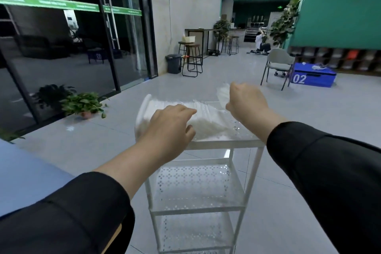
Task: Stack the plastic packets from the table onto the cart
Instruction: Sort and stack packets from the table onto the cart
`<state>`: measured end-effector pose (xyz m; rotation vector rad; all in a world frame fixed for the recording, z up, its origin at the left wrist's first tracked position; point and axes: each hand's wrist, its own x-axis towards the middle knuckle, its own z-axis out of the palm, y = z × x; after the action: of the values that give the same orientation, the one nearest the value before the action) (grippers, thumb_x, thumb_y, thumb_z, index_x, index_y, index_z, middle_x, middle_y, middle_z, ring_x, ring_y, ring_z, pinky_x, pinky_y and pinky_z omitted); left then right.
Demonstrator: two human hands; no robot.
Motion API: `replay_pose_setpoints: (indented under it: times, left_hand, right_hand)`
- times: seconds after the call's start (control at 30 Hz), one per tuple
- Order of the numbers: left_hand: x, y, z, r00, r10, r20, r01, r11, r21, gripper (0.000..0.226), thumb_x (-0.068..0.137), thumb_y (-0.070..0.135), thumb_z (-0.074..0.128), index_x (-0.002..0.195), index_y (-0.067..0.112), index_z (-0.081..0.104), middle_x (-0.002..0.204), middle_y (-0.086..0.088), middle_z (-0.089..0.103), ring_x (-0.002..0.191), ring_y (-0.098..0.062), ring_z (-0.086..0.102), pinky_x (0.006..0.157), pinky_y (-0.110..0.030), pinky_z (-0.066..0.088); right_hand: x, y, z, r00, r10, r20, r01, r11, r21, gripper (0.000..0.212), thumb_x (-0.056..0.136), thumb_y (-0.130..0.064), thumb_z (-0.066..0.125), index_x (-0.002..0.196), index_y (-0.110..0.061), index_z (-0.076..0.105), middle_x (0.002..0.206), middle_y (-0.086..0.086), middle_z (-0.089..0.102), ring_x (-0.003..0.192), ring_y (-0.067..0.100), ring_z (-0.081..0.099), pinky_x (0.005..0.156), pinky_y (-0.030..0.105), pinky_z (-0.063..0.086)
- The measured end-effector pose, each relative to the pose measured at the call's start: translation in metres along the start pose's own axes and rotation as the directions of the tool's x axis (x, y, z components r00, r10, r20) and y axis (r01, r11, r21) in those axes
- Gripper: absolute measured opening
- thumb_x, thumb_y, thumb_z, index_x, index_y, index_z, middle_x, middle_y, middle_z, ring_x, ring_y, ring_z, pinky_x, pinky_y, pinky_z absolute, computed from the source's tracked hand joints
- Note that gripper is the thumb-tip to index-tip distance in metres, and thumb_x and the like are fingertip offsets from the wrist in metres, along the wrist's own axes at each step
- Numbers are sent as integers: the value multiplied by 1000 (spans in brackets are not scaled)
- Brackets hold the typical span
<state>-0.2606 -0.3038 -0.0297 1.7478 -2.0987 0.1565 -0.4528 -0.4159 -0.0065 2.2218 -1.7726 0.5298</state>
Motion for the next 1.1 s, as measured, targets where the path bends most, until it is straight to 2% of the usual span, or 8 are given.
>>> replay_pose_setpoints:
  times: [0.13,0.27,0.37,0.5,0.73,0.87,1.0,1.1]
  left_hand:
    - [17,4,11,998,54,33,-56,997,48,42,99,27,46,140,23,53,137,4,56,128,-22,46,106,-36,31]
    - [30,7,22,991,70,111,-82,990,115,29,96,29,43,120,19,57,115,3,58,114,-24,51,96,-37,35]
    - [35,11,29,986,108,127,-126,982,142,25,98,35,43,114,19,55,112,4,59,112,-22,52,95,-37,34]
    - [39,21,42,982,134,131,-159,966,202,34,103,48,41,115,20,54,105,5,59,108,-23,55,94,-39,37]
    - [49,30,46,986,100,135,-130,965,229,34,105,49,32,104,24,55,95,8,51,110,-24,55,89,-41,35]
    - [45,26,35,995,75,59,-86,974,209,35,105,46,36,113,23,60,108,6,63,111,-23,57,87,-39,36]
    - [28,11,0,1000,4,-5,-4,986,167,37,105,43,40,128,22,60,129,6,63,121,-23,55,102,-41,39]
    - [-6,-11,-42,996,-69,-60,78,982,172,38,105,40,40,136,25,56,136,7,60,127,-21,51,106,-40,35]
  right_hand:
    - [5,-7,6,987,-27,159,35,998,-45,18,97,-22,60,103,-7,56,109,16,58,83,32,48,72,33,38]
    - [9,-13,-3,934,41,356,-38,999,-16,49,104,-54,38,101,-9,56,87,9,58,79,29,57,71,32,44]
    - [11,-7,-9,910,50,411,-93,992,86,40,110,-28,26,141,-19,50,106,17,57,89,34,71,83,39,58]
    - [15,9,-4,929,36,368,-137,959,250,32,108,-28,35,102,-7,59,96,16,60,100,38,66,81,37,54]
    - [21,14,-7,941,7,338,-78,977,196,36,106,-25,40,109,1,65,96,15,60,95,37,61,77,34,45]
    - [18,10,-25,968,-49,246,-22,961,277,37,106,-34,43,121,-10,67,112,10,69,102,31,64,90,41,53]
    - [5,-16,-40,972,-156,178,79,923,376,38,104,-34,46,121,-7,65,121,15,68,110,34,63,95,48,53]
    - [-9,-51,-48,963,-257,79,192,864,465,34,103,-41,49,122,-18,67,122,1,69,112,24,64,93,37,51]
